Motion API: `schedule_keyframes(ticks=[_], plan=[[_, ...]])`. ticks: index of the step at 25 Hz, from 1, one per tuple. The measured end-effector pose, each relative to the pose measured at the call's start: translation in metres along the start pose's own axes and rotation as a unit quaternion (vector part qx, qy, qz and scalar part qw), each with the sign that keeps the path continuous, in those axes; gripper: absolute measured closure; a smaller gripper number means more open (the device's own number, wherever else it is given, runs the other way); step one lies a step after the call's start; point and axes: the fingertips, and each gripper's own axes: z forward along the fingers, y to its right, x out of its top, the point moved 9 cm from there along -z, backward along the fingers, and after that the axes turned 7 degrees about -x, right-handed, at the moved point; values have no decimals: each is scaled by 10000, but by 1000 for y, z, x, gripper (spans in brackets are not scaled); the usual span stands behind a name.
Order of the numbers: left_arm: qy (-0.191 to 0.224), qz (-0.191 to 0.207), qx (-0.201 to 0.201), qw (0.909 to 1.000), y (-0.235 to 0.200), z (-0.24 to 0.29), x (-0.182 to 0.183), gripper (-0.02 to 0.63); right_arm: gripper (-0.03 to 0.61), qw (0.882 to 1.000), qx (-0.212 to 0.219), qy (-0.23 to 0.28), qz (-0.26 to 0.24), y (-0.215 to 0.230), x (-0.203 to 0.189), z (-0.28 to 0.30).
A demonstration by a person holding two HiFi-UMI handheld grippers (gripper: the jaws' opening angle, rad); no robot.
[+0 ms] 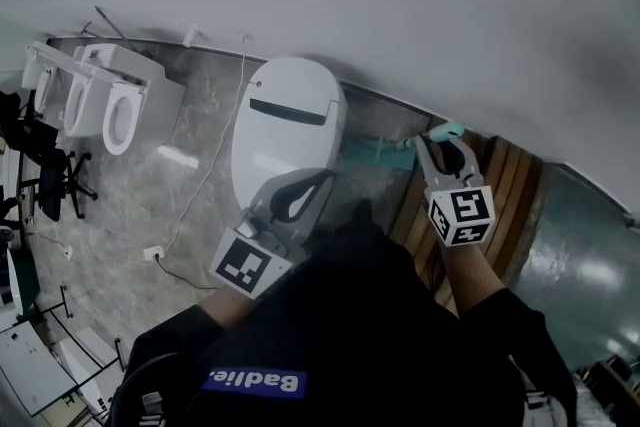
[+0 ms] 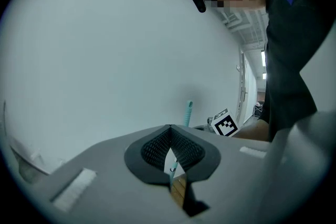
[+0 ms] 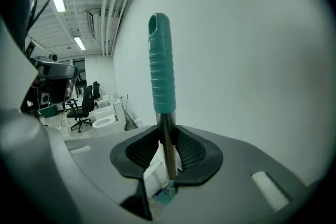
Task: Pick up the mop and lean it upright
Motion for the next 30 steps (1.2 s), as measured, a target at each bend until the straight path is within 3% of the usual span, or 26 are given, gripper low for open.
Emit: schedule_keyframes(ticks=[18, 30], plan=[[-292, -110, 724, 9969, -30, -33, -4, 595, 473, 9968, -440, -650, 143, 43, -37, 109], [-410, 16, 990, 9942, -36, -53, -2, 595, 472, 9909, -985, -825, 408, 89, -14, 170]])
